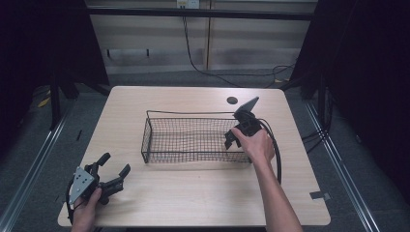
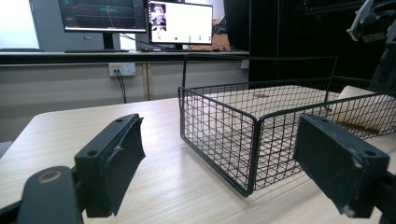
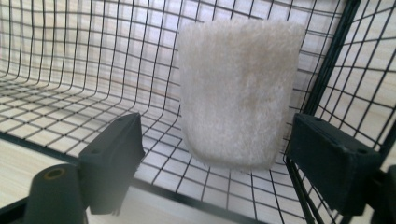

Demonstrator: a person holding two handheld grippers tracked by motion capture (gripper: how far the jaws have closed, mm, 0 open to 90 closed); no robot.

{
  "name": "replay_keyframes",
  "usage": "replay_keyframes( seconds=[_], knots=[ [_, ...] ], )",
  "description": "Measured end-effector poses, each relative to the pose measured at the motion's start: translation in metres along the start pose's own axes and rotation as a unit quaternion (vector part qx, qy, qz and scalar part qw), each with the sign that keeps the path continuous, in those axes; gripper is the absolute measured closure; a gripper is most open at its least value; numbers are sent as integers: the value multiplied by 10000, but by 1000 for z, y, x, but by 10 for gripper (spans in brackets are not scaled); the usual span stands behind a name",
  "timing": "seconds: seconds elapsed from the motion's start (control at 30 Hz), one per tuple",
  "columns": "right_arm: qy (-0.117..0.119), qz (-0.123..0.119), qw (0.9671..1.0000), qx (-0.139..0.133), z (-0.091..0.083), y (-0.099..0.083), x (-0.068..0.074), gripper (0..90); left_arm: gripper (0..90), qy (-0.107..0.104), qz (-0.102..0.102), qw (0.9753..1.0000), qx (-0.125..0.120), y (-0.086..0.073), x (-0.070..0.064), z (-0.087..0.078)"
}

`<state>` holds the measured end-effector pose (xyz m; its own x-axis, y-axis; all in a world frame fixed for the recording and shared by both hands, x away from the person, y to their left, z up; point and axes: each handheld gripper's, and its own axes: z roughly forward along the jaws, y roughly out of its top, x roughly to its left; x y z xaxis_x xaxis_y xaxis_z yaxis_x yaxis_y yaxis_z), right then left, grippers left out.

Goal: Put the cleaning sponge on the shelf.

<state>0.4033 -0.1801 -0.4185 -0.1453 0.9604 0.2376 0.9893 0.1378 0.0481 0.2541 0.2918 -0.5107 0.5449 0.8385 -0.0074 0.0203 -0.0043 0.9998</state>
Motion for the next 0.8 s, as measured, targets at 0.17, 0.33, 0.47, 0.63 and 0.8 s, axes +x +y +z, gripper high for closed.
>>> replay_keyframes(
  seconds=[0.17,0.33,0.47,0.63,0.8],
  knots=[
    [162,-167,9997,-77,-9,-6,-3,201,157,0,1,10000,2,0,0,0],
    [214,-272,9993,-172,-15,-11,-5,201,157,0,1,10000,2,0,0,0],
    [301,-440,9982,-271,-19,-18,-4,200,157,0,2,10000,3,0,0,0],
    [486,-628,9960,-410,-29,-28,-4,203,157,0,3,10000,3,0,0,0],
    [548,-812,9939,-510,-34,-37,-4,216,157,-1,0,10000,2,0,0,0]
  ],
)
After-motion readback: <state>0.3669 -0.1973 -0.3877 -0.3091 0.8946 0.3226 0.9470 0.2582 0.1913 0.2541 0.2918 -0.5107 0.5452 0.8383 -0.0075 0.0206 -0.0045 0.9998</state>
